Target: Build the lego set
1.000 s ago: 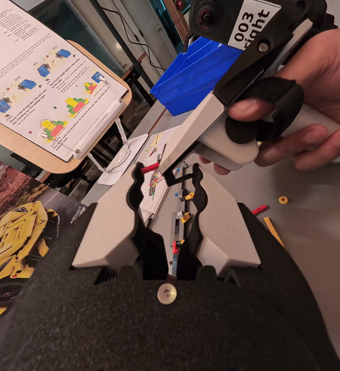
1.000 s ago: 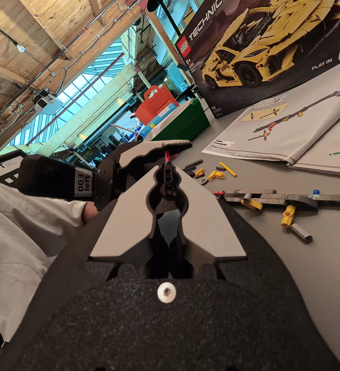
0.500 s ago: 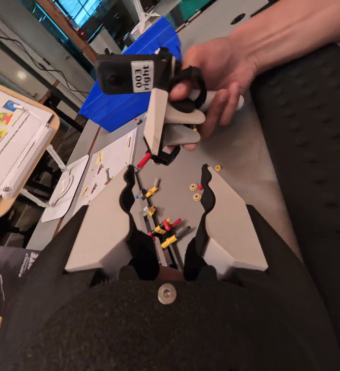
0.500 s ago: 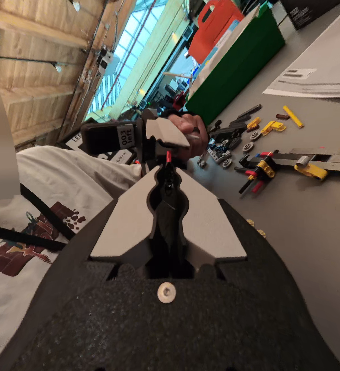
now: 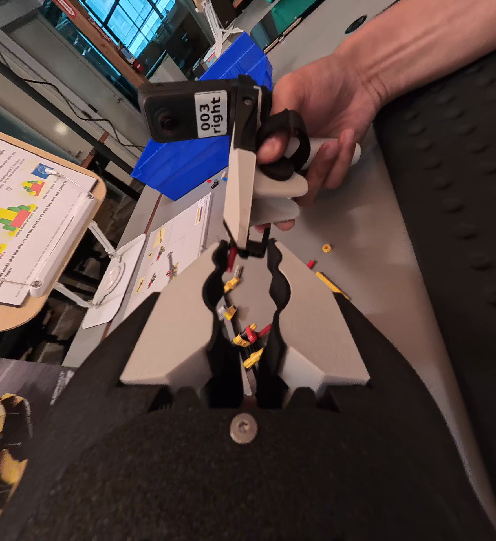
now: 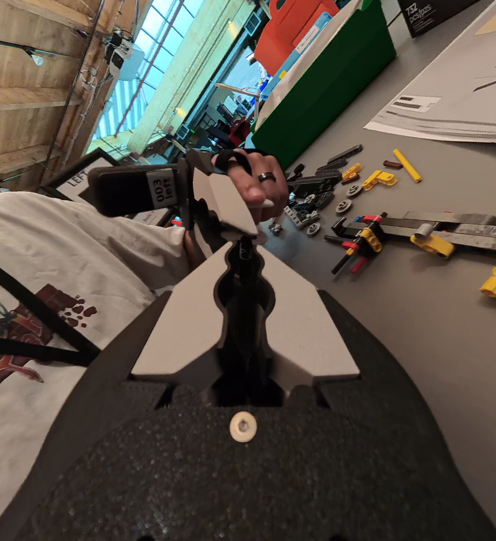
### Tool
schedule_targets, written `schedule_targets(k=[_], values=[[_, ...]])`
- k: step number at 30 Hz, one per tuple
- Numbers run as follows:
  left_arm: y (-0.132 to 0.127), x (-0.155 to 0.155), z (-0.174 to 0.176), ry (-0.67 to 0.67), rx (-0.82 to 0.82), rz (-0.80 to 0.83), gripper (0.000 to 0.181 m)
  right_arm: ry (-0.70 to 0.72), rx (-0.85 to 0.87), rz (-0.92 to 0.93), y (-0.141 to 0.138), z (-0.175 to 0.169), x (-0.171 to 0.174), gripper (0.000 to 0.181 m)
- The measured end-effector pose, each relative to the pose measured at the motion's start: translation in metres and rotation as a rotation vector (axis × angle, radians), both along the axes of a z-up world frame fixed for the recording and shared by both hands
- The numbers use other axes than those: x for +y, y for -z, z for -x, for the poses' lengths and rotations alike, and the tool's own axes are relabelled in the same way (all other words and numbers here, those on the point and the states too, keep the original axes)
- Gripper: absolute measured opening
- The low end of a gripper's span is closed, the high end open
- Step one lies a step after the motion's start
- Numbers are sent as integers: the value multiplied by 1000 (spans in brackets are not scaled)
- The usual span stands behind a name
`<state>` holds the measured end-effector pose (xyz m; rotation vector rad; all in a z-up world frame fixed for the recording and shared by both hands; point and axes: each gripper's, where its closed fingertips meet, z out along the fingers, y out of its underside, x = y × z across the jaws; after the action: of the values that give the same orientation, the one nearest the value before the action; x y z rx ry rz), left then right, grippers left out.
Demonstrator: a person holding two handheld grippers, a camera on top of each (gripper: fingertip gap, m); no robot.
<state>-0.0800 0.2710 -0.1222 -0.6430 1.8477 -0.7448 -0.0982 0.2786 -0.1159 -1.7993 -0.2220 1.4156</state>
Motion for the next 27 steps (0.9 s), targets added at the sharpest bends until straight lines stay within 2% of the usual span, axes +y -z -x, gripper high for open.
schedule_targets(k=[3,8,12,14,16,24,27], values=[[-2,-5,3,39,20,58,24,-20,-5,-13,-1,4,-3,6],[13,2,1,3,51,-43,26,-34,8,11,1,5,-3,6],[7,2,0,2,37,-5,22,-27,25,-3,-3,4,-3,7],[6,5,0,-12,30,6,31,-8,3,8,1,1,0,6],[6,4,0,-5,38,16,25,-14,18,13,0,1,-1,6],[6,6,0,-10,63,46,22,19,28,11,-1,-1,4,6],[2,15,-2,-50,46,55,22,30,46,18,-1,-4,5,11]])
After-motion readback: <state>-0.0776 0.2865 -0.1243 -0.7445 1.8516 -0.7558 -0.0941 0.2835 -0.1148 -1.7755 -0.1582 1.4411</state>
